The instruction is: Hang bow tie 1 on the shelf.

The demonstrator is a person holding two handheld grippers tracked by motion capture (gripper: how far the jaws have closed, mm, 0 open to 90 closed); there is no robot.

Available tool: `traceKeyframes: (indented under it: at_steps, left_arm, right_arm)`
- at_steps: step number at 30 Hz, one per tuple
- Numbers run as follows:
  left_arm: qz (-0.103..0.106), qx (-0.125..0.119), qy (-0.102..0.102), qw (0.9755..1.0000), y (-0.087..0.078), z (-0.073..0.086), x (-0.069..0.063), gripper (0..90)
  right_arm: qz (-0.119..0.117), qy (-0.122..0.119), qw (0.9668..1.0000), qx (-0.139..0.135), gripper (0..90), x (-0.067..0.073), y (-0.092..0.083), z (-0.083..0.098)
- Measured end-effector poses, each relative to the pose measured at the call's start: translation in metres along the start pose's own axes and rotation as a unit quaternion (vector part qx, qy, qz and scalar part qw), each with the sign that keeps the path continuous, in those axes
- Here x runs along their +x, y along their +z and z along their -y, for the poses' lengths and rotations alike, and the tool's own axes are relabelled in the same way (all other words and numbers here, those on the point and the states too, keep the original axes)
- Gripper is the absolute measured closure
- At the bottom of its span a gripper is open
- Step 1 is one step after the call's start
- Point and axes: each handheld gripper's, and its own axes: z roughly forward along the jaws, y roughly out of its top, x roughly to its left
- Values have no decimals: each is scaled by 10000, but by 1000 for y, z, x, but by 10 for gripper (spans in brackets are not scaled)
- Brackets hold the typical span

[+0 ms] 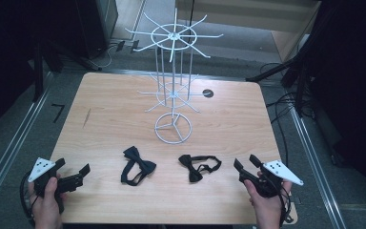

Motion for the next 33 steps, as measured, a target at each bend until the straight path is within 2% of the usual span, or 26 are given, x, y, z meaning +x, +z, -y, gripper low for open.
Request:
traceKeyframes:
  at_steps: [4,7,8,12,15,16,18,19,27,29,33]
  left_arm:
    - [-1,-10,-19,10000,0,0,0,0]
    - [2,-12,-19,10000,0,0,0,0]
    - [-2,-12,-17,10000,0,0,0,0]
    - [-6,-2,-8,10000,0,0,0,0]
    - [-4,-7,-11,10000,0,0,0,0]
    - [-1,-10,-12,10000,0,0,0,0]
    - [0,-11,-14,10000,0,0,0,0]
    - [0,-11,-14,10000,0,0,0,0]
    - [4,-6,-20,10000,0,0,0,0]
    - [14,-12,-31,10000,0,0,0,0]
    - [14,-13,-27,10000,0,0,0,0]
  right_arm:
    - [-127,-57,9999,79,278,9,7,-1]
    - [-297,-110,9995,97,221,17,12,-3]
    - [-422,-186,9989,106,176,24,14,-4]
    - [-583,-285,9978,141,139,33,18,-5]
    - [-738,-291,9967,174,128,44,23,-6]
    - [-738,-291,9967,174,128,44,23,-6]
    - [-870,-367,9955,117,116,53,27,-5]
    - [-870,-367,9955,117,116,53,27,-5]
    - [-1120,-466,9926,98,111,80,41,-3]
    - [-1188,-532,9914,145,112,90,48,-1]
    - [-1252,-593,9901,212,115,100,55,1]
